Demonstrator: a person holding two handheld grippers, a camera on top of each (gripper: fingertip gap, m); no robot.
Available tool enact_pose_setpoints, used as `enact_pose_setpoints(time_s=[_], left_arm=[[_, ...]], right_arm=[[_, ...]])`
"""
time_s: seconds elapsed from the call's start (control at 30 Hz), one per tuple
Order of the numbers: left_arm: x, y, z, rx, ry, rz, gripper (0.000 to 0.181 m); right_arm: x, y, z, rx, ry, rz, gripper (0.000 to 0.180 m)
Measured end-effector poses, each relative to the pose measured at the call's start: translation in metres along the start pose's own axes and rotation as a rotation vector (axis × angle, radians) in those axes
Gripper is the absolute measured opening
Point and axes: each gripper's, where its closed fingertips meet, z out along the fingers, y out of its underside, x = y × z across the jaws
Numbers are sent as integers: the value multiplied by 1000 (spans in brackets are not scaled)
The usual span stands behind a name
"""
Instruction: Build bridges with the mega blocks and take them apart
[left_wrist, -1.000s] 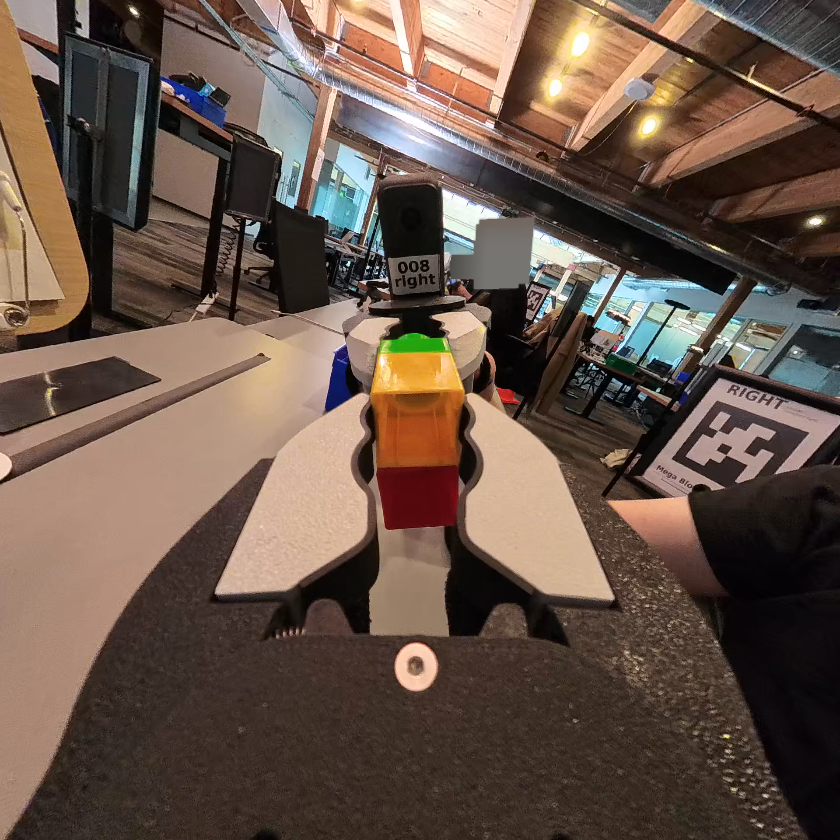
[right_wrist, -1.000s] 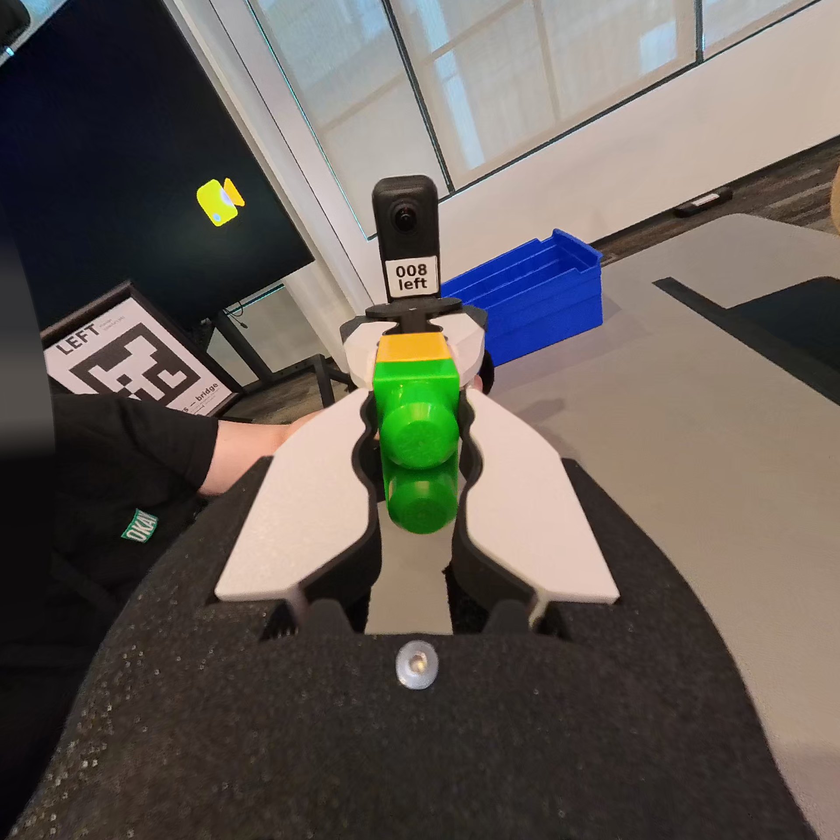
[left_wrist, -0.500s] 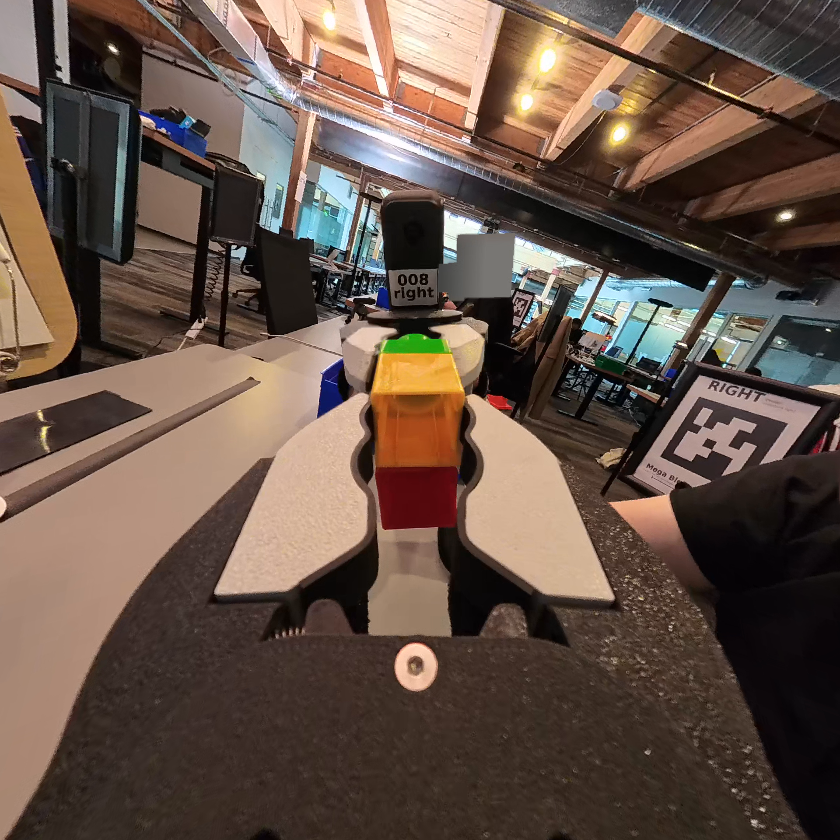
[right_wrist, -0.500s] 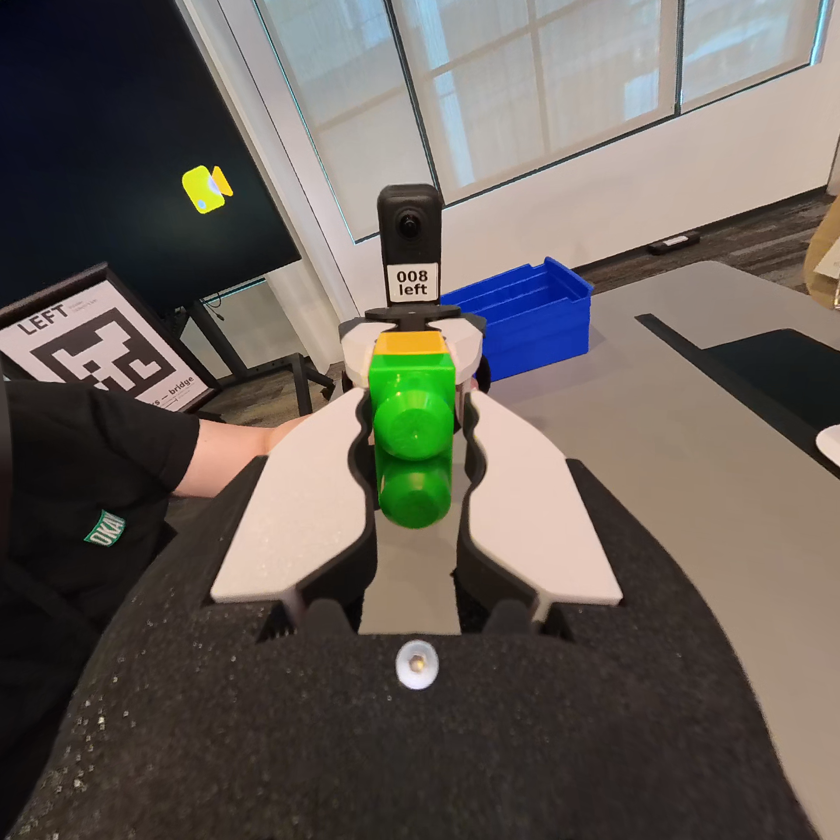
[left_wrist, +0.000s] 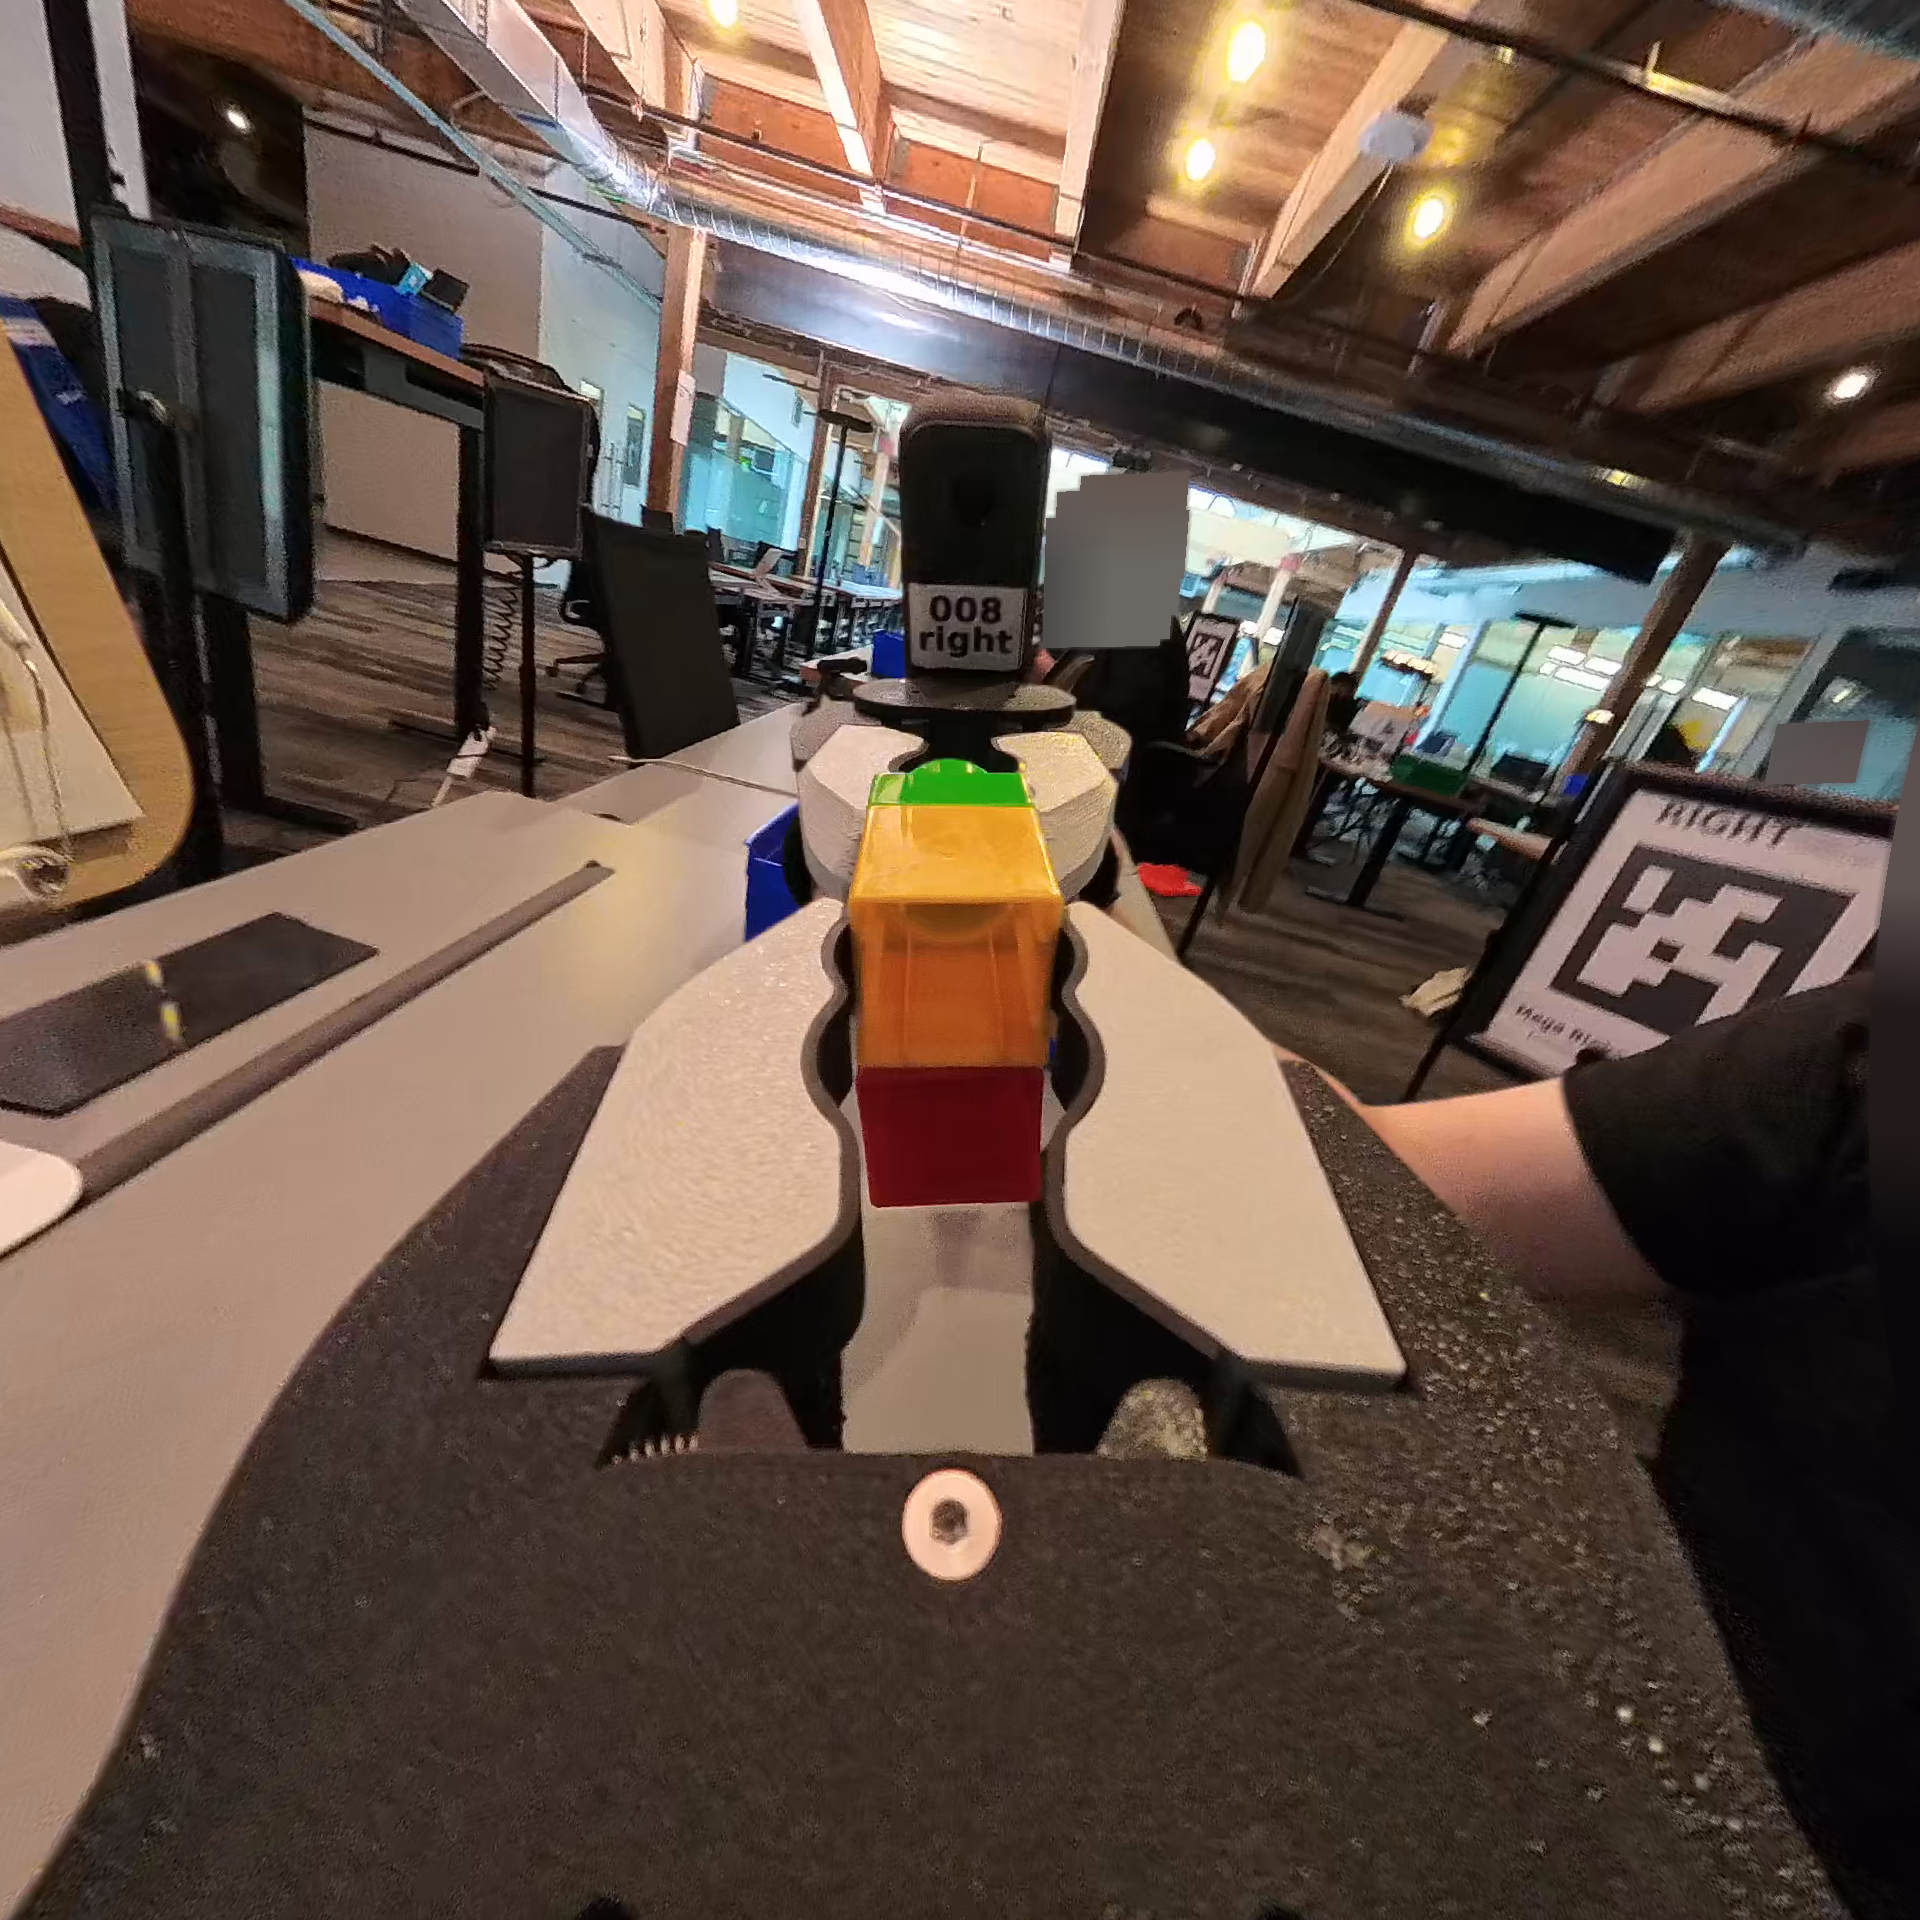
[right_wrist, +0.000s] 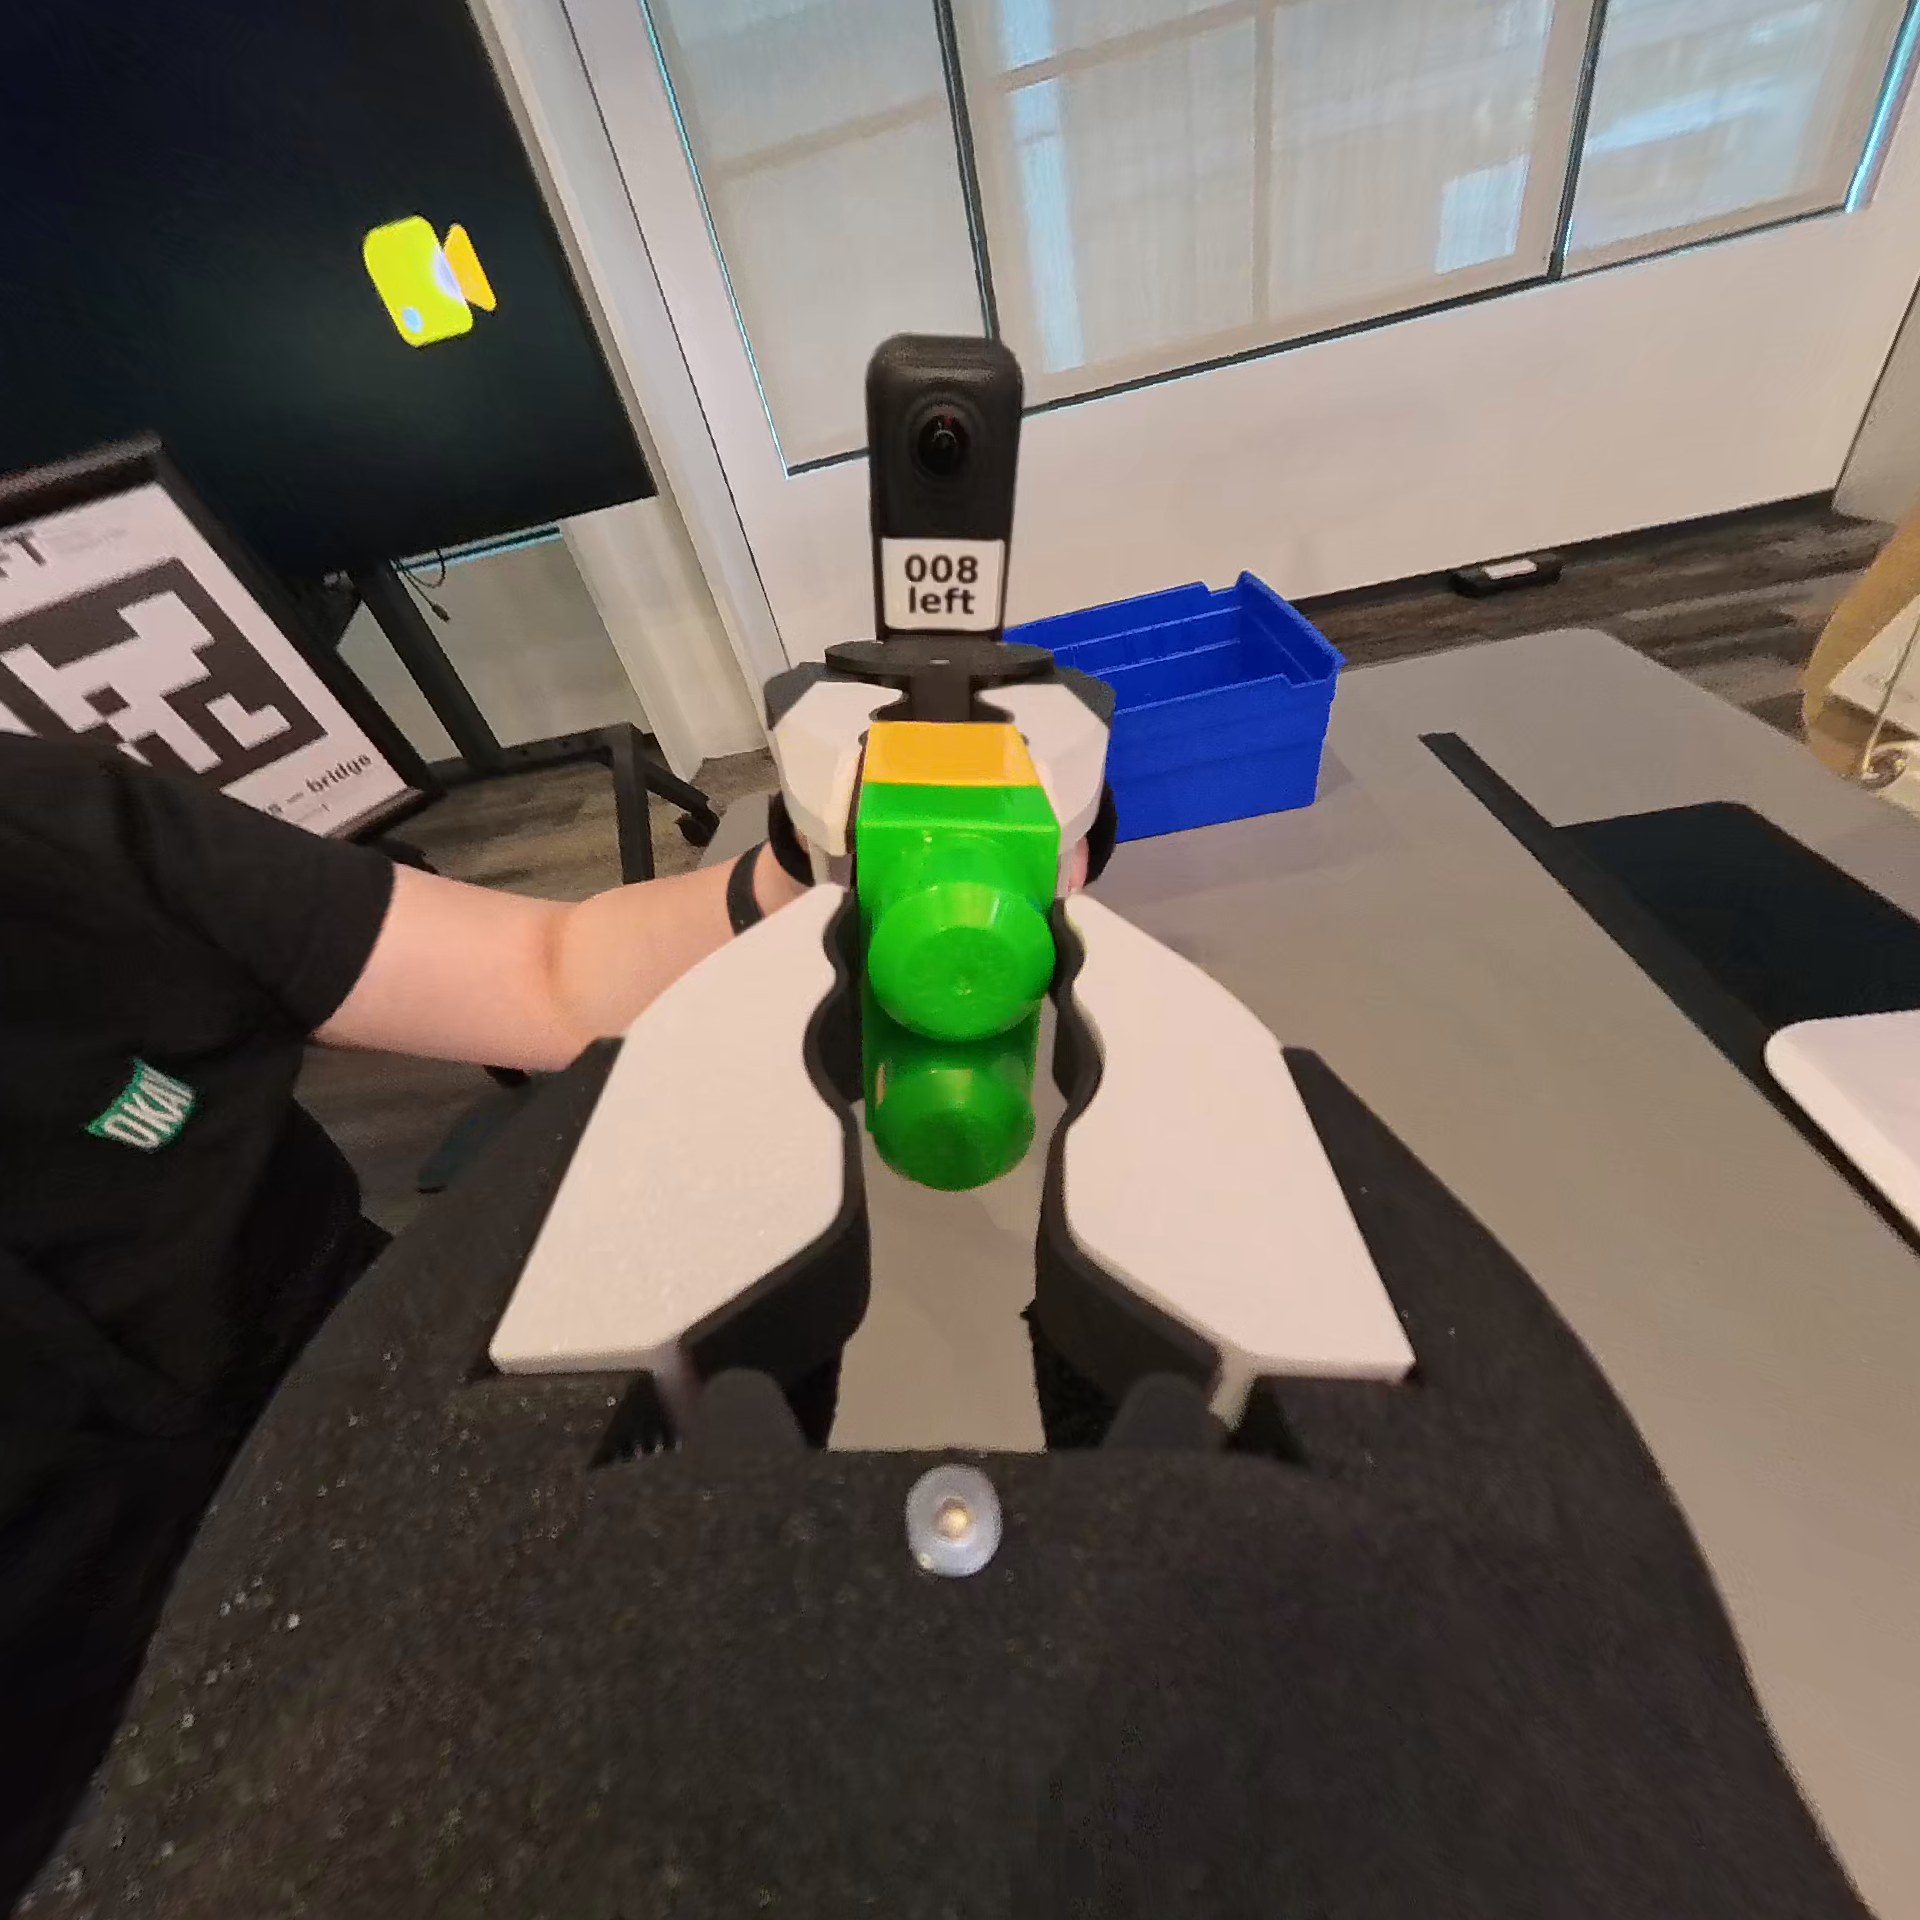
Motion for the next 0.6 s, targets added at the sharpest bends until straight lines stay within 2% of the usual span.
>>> enact_pose_setpoints(time_s=[0.13,0.27,0.43,0.53,0.6], left_arm=[[6,-5,1,9,-23,78,34],[5,-14,-6,61,-4,25,35],[1,-10,-5,37,-16,18,35],[0,-6,-1,21,-21,12,35],[0,-4,0,14,-15,-3,35]], right_arm=[[-3,-9,-4,38,19,-49,34],[-5,-20,-14,108,0,6,38],[-3,-16,-10,77,8,31,47],[-3,-11,-2,42,26,3,46],[1,-7,1,18,53,-7,35]])
